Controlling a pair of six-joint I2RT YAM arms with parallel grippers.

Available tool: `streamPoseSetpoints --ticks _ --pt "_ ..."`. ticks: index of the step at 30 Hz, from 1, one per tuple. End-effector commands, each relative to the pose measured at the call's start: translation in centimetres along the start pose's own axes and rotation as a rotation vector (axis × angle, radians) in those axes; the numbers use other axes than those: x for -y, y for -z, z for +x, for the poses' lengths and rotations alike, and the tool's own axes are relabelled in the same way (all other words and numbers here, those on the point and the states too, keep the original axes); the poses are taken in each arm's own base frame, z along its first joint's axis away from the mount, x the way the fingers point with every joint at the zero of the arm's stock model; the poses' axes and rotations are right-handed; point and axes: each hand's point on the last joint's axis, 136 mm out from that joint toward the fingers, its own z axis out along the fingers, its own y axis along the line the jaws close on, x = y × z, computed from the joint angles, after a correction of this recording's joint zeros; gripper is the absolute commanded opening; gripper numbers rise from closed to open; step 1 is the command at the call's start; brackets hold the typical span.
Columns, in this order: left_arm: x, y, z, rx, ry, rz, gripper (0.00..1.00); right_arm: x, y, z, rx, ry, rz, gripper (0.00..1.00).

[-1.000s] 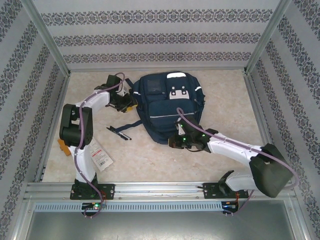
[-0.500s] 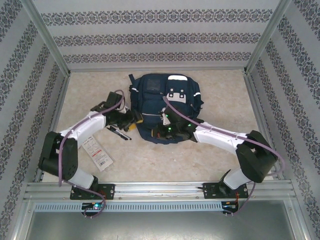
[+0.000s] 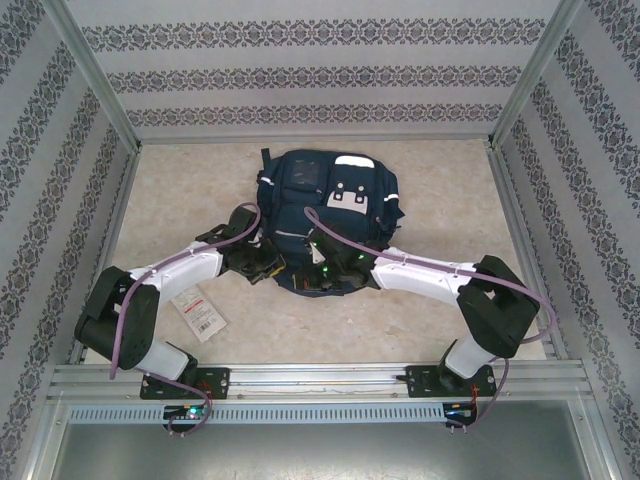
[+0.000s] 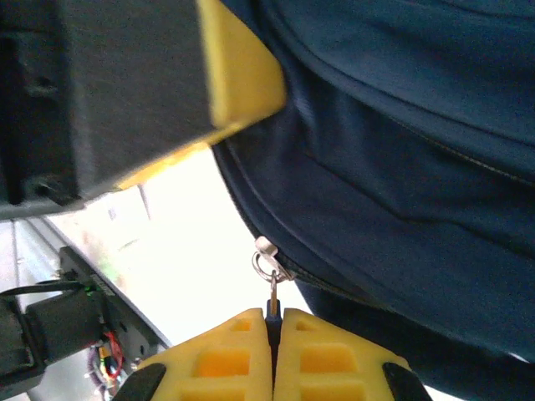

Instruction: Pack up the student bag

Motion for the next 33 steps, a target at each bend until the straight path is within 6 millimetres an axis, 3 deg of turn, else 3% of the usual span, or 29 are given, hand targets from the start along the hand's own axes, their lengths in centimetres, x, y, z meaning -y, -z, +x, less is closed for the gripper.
streamPoseSetpoints --ticks 1,8,15,18,23,25,27,29,33 --pt "1.0 1.2 -2.8 0.115 -0.121 -0.042 0.00 3.4 2.1 1.3 -0.006 -0.029 0.138 0.00" --pt "2.3 1.4 -4.2 0.113 -0.272 -0.043 0.00 10.7 4.8 2.1 0.006 -0.113 0.335 0.00" --pt "3.7 -0.3 -5.2 0.064 -0.385 -0.026 0.00 15.7 7.5 1.9 0.053 -0.163 0.436 0.00" --pt "4.4 -1.4 -6.0 0.034 -0.448 -0.013 0.00 16.8 8.0 1.9 0.051 -0.154 0.447 0.00" --pt "4.1 -2.5 -9.8 0.042 -0.389 -0.045 0.00 14.8 7.0 2.1 0.006 -0.087 0.323 0.00" --pt "4.3 -2.3 -11.5 0.079 -0.342 -0.032 0.09 13.3 6.3 1.9 -0.001 -0.056 0.271 0.00" --pt "4.6 -1.8 -13.0 0.112 -0.294 -0.017 0.28 11.7 5.9 1.1 0.010 -0.026 0.234 0.00" --pt "5.1 -0.6 -13.0 0.105 -0.239 -0.014 0.45 9.5 5.4 -0.1 0.029 -0.008 0.180 0.00" --pt "5.2 1.7 -10.3 0.098 -0.127 0.047 0.55 5.5 4.4 -1.8 0.056 0.032 0.091 0.00"
